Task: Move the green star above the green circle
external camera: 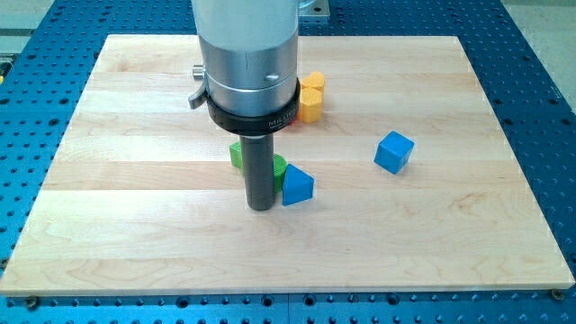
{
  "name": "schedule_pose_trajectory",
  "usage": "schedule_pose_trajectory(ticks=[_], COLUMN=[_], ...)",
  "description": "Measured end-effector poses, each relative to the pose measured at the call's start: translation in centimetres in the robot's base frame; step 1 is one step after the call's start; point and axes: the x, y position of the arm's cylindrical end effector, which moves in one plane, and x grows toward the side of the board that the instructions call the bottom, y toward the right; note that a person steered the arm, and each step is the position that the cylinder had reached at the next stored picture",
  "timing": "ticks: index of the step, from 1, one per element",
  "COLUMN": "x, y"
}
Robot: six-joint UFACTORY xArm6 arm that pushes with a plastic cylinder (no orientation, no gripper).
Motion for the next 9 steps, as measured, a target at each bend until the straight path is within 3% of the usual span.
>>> schedule_pose_trajectory(ticks=[5, 7, 9], x=[-0.8, -4.8, -4.9], y=[-3.7, -2.5, -2.9])
